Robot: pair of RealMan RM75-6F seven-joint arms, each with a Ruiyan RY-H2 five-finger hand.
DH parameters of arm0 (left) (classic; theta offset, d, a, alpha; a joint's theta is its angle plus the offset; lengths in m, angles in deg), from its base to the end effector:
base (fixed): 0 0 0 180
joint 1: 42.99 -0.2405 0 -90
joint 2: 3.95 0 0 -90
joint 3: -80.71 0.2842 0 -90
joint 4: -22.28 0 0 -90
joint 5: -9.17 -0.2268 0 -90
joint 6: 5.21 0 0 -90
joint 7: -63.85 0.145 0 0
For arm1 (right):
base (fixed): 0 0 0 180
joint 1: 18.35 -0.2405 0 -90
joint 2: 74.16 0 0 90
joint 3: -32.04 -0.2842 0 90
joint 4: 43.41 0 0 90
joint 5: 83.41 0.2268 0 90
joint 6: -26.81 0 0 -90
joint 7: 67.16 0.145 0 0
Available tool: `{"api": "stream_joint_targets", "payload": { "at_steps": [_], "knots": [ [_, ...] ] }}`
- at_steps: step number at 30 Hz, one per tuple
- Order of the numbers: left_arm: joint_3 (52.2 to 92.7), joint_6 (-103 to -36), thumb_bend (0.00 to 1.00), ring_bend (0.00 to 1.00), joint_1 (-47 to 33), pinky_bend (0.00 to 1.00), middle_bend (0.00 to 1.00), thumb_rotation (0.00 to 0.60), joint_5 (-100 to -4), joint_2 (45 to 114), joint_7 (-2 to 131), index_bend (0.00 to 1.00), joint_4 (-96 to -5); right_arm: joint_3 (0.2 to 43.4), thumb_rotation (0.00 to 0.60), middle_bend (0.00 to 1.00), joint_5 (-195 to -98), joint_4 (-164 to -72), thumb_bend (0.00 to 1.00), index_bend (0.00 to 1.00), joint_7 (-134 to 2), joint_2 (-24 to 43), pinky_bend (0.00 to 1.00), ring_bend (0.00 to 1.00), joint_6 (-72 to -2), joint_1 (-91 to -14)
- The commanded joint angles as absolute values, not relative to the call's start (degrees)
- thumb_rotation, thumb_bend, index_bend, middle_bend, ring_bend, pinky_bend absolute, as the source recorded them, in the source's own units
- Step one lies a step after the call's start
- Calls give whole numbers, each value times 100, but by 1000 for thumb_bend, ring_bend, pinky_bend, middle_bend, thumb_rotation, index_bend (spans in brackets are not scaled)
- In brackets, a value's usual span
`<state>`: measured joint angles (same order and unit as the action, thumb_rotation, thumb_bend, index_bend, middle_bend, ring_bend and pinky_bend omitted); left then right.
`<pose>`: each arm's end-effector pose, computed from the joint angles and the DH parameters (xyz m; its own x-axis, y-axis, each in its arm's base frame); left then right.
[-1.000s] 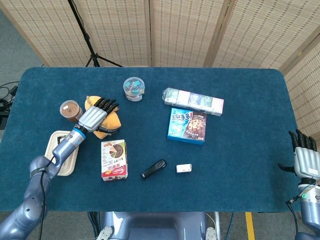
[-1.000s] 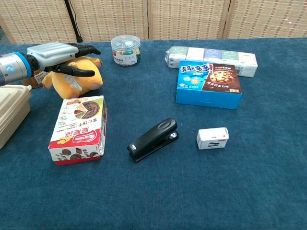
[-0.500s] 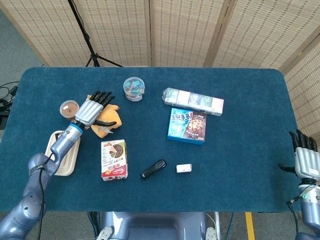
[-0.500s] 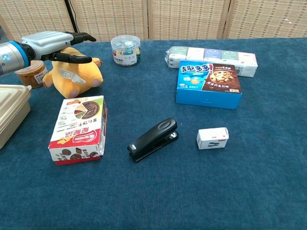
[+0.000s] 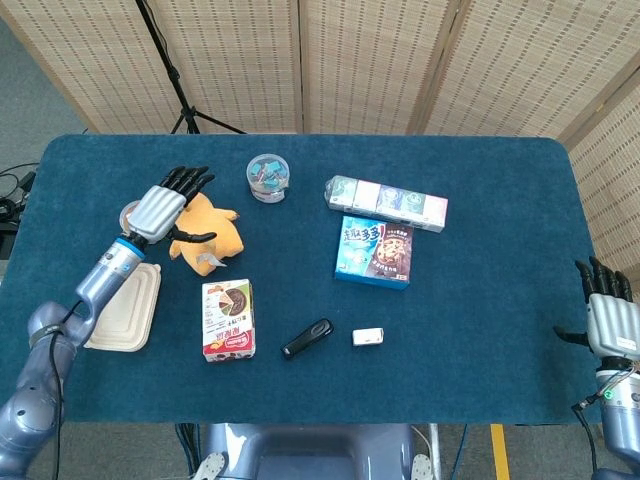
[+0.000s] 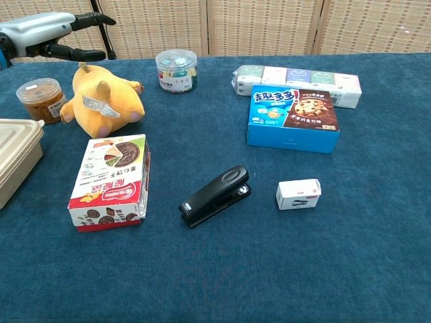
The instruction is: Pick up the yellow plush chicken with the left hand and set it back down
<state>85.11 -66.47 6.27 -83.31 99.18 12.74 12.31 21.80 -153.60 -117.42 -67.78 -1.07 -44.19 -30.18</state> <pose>-0.2631 0.4929 0.0452 0.4415 0.0994 0.8918 0.8101 -0.4714 -0.3485 -0.4072 -0.2605 0.1441 0.4602 -0.0452 0.8867 -0.8644 0.2053 0.4591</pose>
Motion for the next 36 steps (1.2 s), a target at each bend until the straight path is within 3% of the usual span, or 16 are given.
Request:
{"api": "stream_joint_targets", "payload": {
  "at_steps": [1, 6, 12, 15, 21, 27, 36],
  "knots": [
    [8535, -7001, 0, 0, 434, 0, 0, 92, -8361, 9541, 1553, 0, 778, 2195, 600, 0, -15415, -11811, 0, 0, -6762, -145, 0, 0, -4466, -3004],
    [8492, -7641, 0, 0, 31, 0, 0, 153, -8318, 8748, 2234, 0, -467, 2231, 600, 0, -15572, -12008, 0, 0, -6722, -237, 0, 0, -4597, -2972],
    [8435, -7686, 0, 0, -539, 0, 0, 219, -7954, 7593, 3302, 0, -2693, 2263, 600, 0, -15744, -12297, 0, 0, -6739, -385, 0, 0, -4810, -2907],
    [8393, -7700, 0, 0, -894, 0, 0, 288, -7613, 7103, 4007, 0, -3827, 2283, 600, 0, -15814, -12483, 0, 0, -6793, -484, 0, 0, -4897, -2875],
    [8444, -7910, 0, 0, -1547, 0, 0, 360, -7111, 6446, 5235, 0, -5493, 2308, 600, 0, -15953, -12828, 0, 0, -6913, -664, 0, 0, -5083, -2821],
    [8507, -8413, 0, 0, -2154, 0, 0, 431, -6984, 6244, 5716, 0, -6286, 2320, 600, 0, -16013, -13105, 0, 0, -6844, -868, 0, 0, -5162, -2764],
    [8490, -9130, 0, 0, -2756, 0, 0, 539, -7315, 6427, 5966, 0, -6143, 2373, 600, 0, -16140, -13242, 0, 0, -6751, -1014, 0, 0, -5297, -2681]
  ]
}}
